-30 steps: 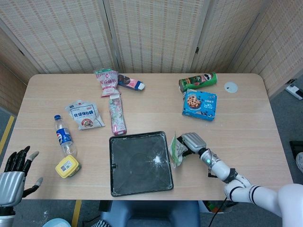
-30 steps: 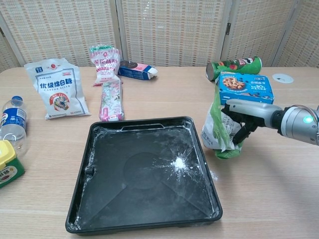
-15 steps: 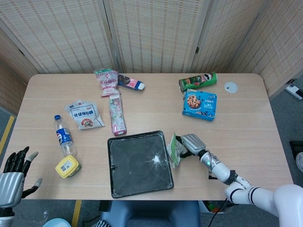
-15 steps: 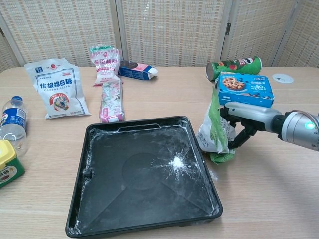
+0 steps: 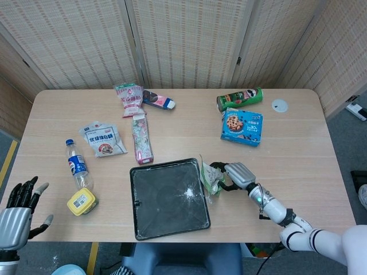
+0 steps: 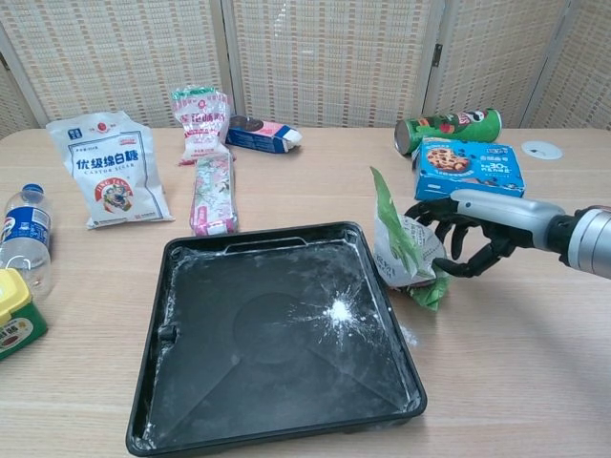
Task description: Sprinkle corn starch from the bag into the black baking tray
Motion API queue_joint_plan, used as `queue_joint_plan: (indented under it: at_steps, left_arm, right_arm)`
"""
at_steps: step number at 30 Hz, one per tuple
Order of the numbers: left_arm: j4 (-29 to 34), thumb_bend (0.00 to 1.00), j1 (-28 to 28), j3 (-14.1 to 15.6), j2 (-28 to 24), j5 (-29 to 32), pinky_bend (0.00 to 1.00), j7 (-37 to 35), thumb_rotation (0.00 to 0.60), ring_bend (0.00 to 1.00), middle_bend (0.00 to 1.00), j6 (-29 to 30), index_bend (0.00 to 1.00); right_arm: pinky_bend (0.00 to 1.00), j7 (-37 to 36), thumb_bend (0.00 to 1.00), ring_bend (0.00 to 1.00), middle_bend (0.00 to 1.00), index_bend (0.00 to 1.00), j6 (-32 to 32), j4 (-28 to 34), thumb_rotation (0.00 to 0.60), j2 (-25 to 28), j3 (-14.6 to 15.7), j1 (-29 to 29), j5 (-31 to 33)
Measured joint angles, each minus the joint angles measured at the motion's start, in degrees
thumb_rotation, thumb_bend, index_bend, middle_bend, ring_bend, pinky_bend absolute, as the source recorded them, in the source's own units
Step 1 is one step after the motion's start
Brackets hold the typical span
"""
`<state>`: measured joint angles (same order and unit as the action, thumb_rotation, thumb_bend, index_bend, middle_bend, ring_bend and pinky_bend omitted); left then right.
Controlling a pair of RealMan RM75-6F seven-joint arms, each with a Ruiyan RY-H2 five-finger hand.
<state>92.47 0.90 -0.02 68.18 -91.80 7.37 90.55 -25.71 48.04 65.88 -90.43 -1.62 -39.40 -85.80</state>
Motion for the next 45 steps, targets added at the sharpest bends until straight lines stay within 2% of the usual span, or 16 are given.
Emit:
queue_joint_plan:
  at_steps: [3,11,17,23,30,33,39,45]
  left_arm:
    - [0.2,0.32,0.0,0.0,0.0,-0.1,0.00,0.1,0.600,0.02,0.00,0.1,0.17]
    - [0.5,0.32,0.0,0.0,-0.3,-0.1,0.00,0.3,0.600,0.02,0.00,0.1,0.17]
    - [0.6,0.32,0.6,-0.4,-0.3,-0.2,0.00,0.3,0.600,0.02,0.00,-0.3,0.17]
    - [-0.1,0.32,1.3,-0.9,0.2,0.0,0.00,-0.3,0.600,0.02,0.00,-0.7,0.17]
    - [-1.3,0.32,1.7,-1.1,1.1,0.2,0.00,-1.0,0.600,0.02,0.00,-1.1,0.17]
    - [-1.9,0.32,1.7,-1.3,1.5,0.6,0.00,-1.1,0.600,0.02,0.00,-1.0,0.17]
    - [-2.5,0.32,1.5,-1.6,2.5,0.7,0.00,-1.0,0.600,0.03,0.01,0.1,0.17]
    - [-2.5,0.32,1.4,-1.6,2.6,0.9,0.00,-1.3,0.600,0.03,0.01,0.2,0.17]
  right_arm:
    - [0.37,-0.5,0.49,0.33,0.27,0.16,0.0,-0.1,0.600,-0.2,0.2,0.0,-0.1]
    - [0.28,-0.8,0.44,0.26,0.18,0.02,1.6,1.0,0.600,1.5,0.9,0.8,-0.8]
    - [0.25,0.0,0.44,0.23,0.14,0.00,5.6,5.0,0.600,5.7,1.4,2.7,-1.3]
    - [0.25,3.4,0.44,0.23,0.15,0.00,11.5,12.4,0.600,13.1,1.7,6.1,-1.4]
    - [0.26,14.4,0.44,0.25,0.17,0.01,20.8,20.0,0.600,21.1,2.3,13.7,0.6]
    - [0.27,16.9,0.44,0.25,0.17,0.03,25.5,21.7,0.600,23.9,2.7,17.5,1.2]
    - [0.28,19.3,0.44,0.27,0.18,0.06,34.7,22.8,0.600,25.9,3.5,24.5,0.9]
    - [0.28,19.5,0.44,0.27,0.19,0.08,41.0,24.2,0.600,28.3,4.6,30.7,0.0]
